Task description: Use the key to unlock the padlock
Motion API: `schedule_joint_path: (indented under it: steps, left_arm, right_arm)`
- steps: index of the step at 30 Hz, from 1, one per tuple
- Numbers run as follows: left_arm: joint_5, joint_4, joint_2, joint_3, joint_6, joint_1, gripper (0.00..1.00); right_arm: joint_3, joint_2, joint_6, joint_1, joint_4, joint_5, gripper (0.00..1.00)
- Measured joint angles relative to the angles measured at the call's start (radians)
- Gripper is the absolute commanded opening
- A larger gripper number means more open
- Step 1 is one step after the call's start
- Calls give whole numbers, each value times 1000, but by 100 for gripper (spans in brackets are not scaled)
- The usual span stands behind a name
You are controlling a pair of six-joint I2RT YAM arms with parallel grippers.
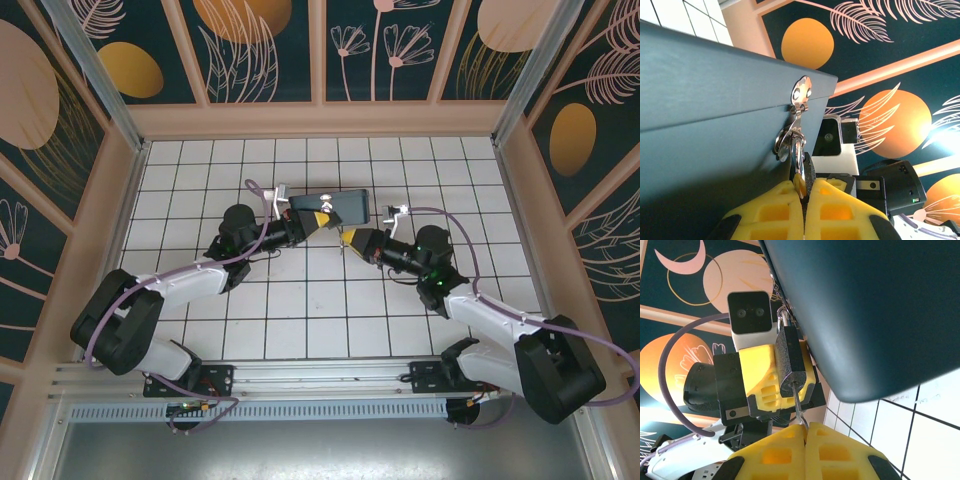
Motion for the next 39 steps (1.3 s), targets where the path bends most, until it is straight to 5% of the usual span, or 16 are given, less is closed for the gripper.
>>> schedule_joint_path:
  steps: [39]
  left_arm:
    - [-39, 33, -18, 0, -10, 12, 0]
  right_arm:
    - [68, 21, -156, 61, -16, 117, 0]
